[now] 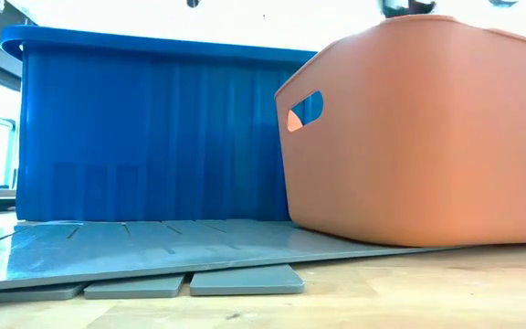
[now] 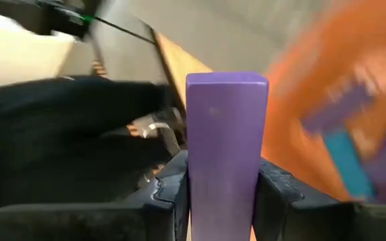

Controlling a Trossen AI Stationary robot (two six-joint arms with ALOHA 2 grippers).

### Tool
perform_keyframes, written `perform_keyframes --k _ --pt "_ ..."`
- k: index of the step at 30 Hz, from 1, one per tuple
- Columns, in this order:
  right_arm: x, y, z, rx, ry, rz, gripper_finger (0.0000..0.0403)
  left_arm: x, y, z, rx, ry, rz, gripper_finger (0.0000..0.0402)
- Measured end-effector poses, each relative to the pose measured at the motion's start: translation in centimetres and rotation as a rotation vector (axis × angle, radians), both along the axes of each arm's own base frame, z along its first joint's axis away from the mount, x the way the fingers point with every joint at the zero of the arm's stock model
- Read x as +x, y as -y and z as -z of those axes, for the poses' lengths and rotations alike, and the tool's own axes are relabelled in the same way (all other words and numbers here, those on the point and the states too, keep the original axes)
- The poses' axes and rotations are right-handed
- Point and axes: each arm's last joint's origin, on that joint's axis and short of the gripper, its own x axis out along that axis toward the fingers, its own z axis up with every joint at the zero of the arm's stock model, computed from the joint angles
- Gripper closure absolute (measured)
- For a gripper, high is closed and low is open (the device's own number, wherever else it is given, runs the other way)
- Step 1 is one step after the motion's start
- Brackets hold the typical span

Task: Sort blocks
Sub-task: Put the purple block into the orange bin

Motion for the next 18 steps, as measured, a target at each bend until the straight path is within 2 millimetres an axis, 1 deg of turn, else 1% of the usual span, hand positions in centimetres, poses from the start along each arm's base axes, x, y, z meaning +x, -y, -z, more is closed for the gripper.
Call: perform_keyframes --k 2,4,6,9,12,16,18 --pt "-0.8 -1.1 2.0 0.02 -0.103 0.051 0.0303 -0.1 -0.1 0.1 -0.003 -0.009 -0.003 0.0184" --pt "-1.5 -1.7 3.9 0.031 -0.201 0.122 0.0303 -0.1 -0.1 0.2 -0.008 -0.02 -0.005 0.0184" --pt "-2.1 -1.7 5.6 0.034 -0.274 0.178 0.0303 -0.1 -0.1 0.3 -0.011 -0.027 -0.002 0.0184" --pt "-2.4 -1.2 7.7 0.042 -0.305 0.232 0.0303 -0.2 0.0 0.4 -0.004 -0.043 0.006 0.0184" --pt "-2.3 -0.4 9.3 0.052 -0.295 0.273 0.0303 -0.2 0.0 0.7 0.003 -0.066 0.012 0.0184" --pt "-2.5 0.3 10.7 0.078 -0.299 0.291 0.0302 -0.4 0.1 1.0 -0.015 -0.103 0.013 0.0184" --pt "-2.5 0.5 10.9 0.088 -0.311 0.294 0.0282 -0.4 0.1 1.2 -0.024 -0.121 0.013 0.0184"
